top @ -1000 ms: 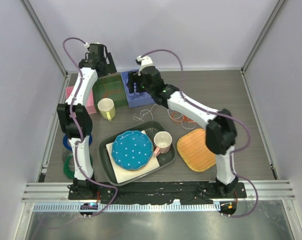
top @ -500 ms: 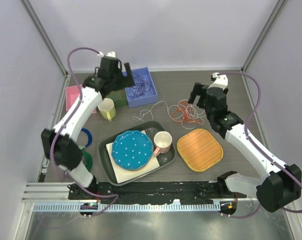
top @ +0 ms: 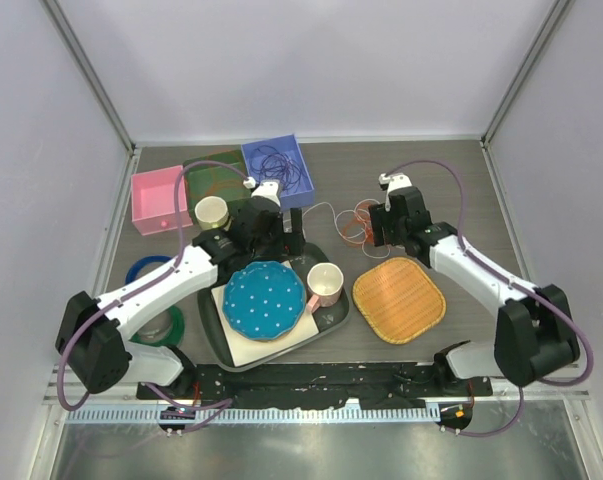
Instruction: Untangle the cables
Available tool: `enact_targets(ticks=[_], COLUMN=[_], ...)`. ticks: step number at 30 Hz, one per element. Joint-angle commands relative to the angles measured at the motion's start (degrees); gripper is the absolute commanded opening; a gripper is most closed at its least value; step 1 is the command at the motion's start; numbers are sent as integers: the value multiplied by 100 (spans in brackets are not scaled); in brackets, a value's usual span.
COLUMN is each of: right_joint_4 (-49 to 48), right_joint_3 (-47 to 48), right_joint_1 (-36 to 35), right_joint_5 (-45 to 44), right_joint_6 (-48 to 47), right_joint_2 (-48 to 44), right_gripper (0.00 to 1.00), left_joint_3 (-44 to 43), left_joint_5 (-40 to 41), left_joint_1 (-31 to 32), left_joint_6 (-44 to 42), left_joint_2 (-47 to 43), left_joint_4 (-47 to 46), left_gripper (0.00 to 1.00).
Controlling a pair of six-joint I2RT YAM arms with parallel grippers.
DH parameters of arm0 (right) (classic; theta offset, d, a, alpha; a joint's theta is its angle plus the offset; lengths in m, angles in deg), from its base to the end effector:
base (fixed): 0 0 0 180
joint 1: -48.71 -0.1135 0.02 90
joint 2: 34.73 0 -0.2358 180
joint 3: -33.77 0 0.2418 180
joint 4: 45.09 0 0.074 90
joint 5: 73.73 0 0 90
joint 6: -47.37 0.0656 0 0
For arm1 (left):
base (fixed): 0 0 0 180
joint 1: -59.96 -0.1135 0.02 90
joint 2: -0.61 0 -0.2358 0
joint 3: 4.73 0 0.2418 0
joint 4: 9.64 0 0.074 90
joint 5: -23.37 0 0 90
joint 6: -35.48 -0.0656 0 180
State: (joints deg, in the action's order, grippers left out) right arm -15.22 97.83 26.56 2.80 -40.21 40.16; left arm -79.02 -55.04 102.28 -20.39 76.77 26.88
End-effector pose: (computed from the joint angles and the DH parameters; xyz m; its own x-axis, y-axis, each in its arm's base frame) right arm 0.2841 0.0991 0.2059 -0.6120 -0.2048 -0.7639 -0.1774 0.9768 -0.1198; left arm 0.2408 -0.2014 0.2487 -0.6848 -0.1198 -0.7188 0.1919 0.9219 -0.3365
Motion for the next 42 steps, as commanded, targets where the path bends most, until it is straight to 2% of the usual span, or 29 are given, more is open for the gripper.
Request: enact_targets(ticks=[1,11,12,19,20,22,26,30,35,38,42], right_joint_4=[22,101,102,40,31,110,286,234,-91,-635,-1417], right_joint_3=[488,735,778,946,955,1042,1235,1612,2044,1861,1099], right_joint_1=[-9,-17,-9,-8,-8,-8,-26,-17,-17,-17,-17], right_joint_5=[275,-6,-41,-349,-288,-130,-93,-226,476,837,1503], right_joint_6=[-391,-268,-250,-127,-127,-145,-101,-101,-145,91,522], right_joint_2=[552,1282,1352,1713,1722,1678,1196,240,-720,-1467,-2495], right_gripper=[70,61,54,28,15,1,1,1,1,1,1], left_joint_3=[-362,-319,-310,-169,-143,-125,-46,33,-28,-63,-177], left_joint_5=[519,484,484,589,598,651,669,537,335,186,-279], left_joint_1=[223,329,338,382,382,390,390,390,478,575,733], left_joint_6=[59,147,155,129,120,129,129,112,33,-82,-415], left_joint_2=[56,-31,-48,-215,-233,-294,-347,-339,-155,-6,284], left_joint_4=[-115,-203,-203,-255,-247,-238,-255,-395,-457,-676,-1124], left_gripper=[100,100,100,100,100,100,100,100,100,100,100])
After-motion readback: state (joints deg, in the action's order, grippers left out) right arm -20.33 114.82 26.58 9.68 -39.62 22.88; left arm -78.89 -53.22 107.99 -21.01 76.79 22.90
